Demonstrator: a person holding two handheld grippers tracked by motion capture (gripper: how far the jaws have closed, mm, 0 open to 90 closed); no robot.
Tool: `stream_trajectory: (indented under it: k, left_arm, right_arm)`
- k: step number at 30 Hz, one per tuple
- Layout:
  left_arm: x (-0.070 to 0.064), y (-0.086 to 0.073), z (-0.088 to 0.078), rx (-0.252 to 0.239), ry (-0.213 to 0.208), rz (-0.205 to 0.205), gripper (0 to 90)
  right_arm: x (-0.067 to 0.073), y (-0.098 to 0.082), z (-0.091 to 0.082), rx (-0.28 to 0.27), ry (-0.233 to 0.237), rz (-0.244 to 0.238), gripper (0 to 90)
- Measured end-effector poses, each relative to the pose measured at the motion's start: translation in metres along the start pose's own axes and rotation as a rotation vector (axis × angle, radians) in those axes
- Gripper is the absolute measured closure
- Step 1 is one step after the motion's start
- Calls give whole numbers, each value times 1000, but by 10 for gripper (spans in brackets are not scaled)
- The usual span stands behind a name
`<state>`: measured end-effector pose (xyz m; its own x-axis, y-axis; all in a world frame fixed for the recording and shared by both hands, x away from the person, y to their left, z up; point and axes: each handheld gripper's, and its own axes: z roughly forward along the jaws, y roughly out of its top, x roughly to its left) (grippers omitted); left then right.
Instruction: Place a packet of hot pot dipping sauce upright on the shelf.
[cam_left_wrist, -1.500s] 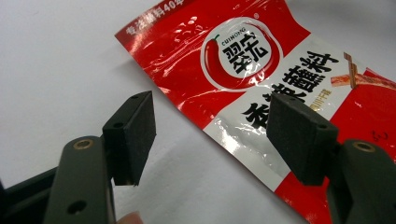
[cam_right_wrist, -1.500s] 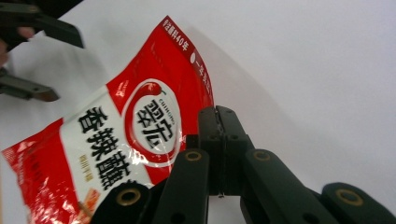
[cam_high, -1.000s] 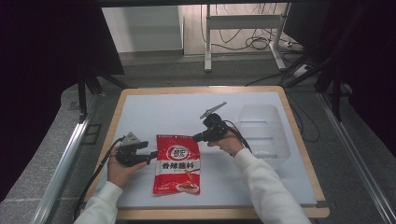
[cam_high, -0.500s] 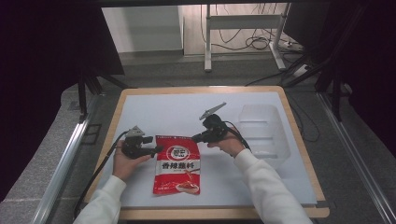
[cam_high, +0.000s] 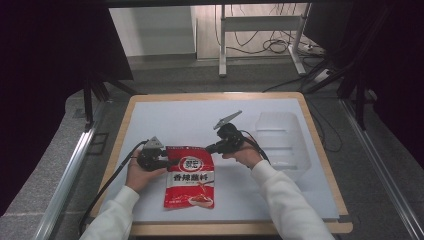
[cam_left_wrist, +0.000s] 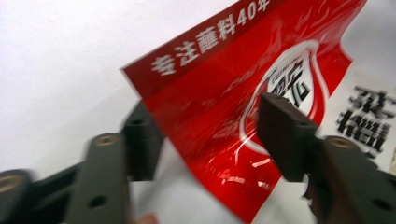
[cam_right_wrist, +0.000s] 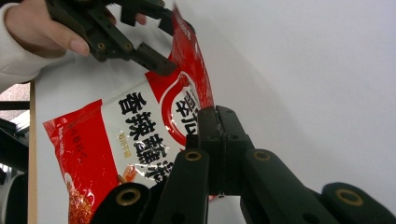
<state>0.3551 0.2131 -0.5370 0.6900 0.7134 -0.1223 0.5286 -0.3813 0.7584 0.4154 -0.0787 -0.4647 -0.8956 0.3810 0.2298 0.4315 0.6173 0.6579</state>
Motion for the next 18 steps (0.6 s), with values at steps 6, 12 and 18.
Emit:
stream_trajectory:
  k: [6, 12, 18]
  left_arm:
    - [-4, -5, -12, -17, -16, 4, 619]
    - [-17, -9, -19, 5, 14, 100, 705]
    - [-17, -11, -17, 22, 4, 116, 783]
  right_arm:
    - [-2, -2, 0, 2, -7, 1, 890]
    - [-2, -5, 0, 3, -13, 1, 890]
    - [-1, -7, 0, 3, -12, -1, 890]
